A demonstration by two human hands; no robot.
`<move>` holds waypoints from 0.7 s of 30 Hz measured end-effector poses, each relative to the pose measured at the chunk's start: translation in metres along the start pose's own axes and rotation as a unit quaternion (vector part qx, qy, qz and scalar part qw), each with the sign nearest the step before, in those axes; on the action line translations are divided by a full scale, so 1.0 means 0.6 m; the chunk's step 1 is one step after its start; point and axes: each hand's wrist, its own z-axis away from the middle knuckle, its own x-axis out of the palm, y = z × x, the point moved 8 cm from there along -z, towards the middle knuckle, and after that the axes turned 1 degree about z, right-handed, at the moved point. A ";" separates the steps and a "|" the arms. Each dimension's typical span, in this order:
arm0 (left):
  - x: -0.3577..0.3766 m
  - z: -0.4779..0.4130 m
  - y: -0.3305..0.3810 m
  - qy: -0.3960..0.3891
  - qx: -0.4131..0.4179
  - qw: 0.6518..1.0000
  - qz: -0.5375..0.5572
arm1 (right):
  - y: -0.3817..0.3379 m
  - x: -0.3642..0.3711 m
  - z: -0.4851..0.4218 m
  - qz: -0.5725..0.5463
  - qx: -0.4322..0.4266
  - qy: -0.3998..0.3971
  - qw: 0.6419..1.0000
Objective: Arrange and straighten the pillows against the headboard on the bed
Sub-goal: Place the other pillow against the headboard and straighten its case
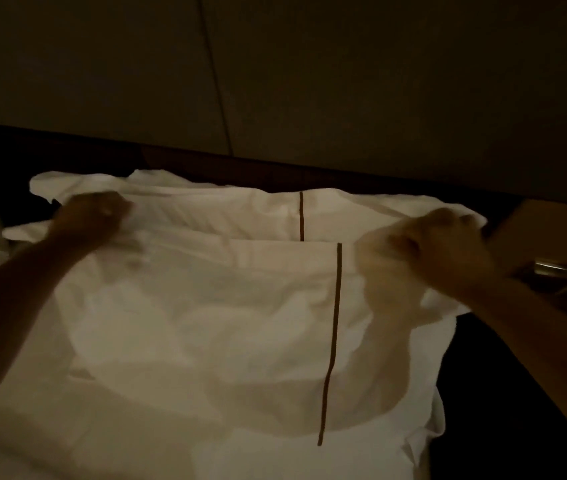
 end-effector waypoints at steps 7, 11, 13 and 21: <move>0.077 0.037 0.126 -0.076 0.146 0.982 -0.089 | -0.090 0.077 -0.005 -0.077 0.004 -0.084 0.993; 0.059 0.055 0.151 0.004 0.265 0.949 -0.169 | -0.078 0.082 0.002 -0.072 -0.016 -0.073 0.995; 0.031 0.039 0.149 0.024 0.245 0.938 -0.245 | -0.070 0.071 -0.008 -0.062 -0.031 -0.030 0.997; 0.007 0.011 0.177 0.052 0.260 0.935 -0.236 | -0.050 0.047 -0.005 -0.097 -0.083 0.112 0.985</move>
